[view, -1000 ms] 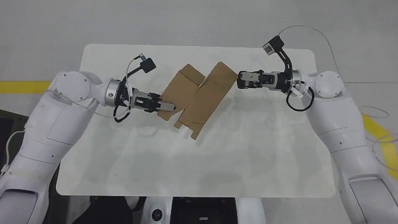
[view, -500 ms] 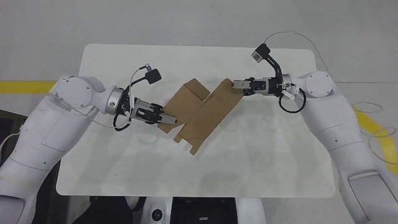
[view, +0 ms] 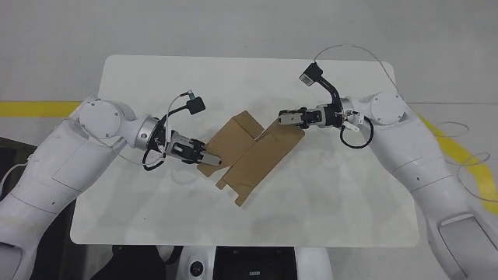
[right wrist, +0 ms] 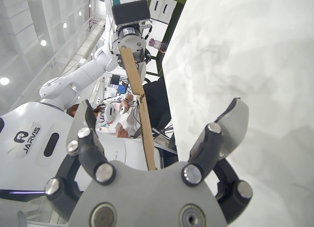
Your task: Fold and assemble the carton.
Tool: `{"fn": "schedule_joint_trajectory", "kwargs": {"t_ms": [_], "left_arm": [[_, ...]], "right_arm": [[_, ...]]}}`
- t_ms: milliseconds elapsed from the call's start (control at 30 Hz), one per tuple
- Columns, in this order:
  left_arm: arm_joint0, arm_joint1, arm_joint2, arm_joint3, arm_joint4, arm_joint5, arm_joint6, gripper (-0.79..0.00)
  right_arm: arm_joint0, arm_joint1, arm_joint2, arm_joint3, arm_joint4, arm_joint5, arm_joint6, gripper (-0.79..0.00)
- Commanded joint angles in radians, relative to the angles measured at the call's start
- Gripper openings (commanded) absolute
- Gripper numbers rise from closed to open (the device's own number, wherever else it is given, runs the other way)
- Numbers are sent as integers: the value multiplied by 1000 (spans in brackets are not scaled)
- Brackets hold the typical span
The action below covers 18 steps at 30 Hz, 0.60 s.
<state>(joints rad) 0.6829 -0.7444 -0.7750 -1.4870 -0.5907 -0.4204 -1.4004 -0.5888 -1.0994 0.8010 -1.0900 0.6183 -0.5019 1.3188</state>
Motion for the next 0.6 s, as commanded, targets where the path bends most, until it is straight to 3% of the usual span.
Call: {"fn": "schedule_joint_trajectory", "kwargs": {"t_ms": [0, 567], "left_arm": [[-11, 1, 14, 11, -14, 4, -4, -785], [-73, 4, 93, 62, -74, 8, -7, -785]], "right_arm": [[0, 7, -13, -11, 3, -5, -5, 0], [34, 54, -145, -63, 57, -16, -16, 0]]}}
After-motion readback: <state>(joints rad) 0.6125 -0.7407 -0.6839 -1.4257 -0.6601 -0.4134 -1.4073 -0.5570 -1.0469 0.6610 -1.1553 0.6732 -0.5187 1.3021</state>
